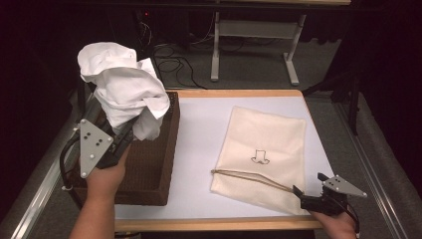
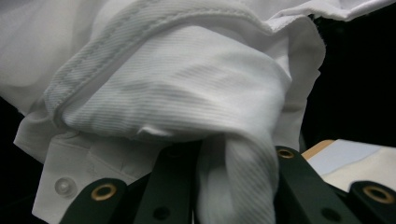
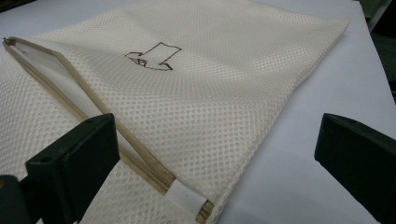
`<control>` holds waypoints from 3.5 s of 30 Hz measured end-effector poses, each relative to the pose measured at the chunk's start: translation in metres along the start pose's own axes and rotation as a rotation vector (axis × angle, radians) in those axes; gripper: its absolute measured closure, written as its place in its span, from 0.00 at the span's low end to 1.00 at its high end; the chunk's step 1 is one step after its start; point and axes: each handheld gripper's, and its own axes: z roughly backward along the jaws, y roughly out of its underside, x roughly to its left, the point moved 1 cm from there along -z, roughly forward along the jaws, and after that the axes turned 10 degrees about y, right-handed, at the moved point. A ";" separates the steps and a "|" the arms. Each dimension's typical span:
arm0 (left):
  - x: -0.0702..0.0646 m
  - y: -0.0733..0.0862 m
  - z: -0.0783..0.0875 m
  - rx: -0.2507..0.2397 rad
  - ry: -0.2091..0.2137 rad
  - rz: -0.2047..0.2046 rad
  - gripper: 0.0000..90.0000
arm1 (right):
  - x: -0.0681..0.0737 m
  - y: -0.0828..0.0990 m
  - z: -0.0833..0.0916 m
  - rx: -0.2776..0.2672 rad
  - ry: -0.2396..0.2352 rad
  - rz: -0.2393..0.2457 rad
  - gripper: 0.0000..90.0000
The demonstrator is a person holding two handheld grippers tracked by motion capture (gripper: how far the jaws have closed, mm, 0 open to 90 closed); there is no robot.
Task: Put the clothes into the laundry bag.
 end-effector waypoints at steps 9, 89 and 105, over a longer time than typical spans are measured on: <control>-0.027 -0.016 -0.021 -0.046 0.101 0.011 0.86 | 0.000 0.000 0.001 -0.003 0.001 0.000 0.01; -0.134 0.070 -0.007 0.001 0.305 0.218 0.84 | 0.047 -0.029 -0.051 0.124 -0.111 0.126 0.63; -0.125 0.057 -0.009 -0.036 0.310 0.207 0.85 | 0.064 -0.041 -0.050 0.064 -0.237 0.142 0.99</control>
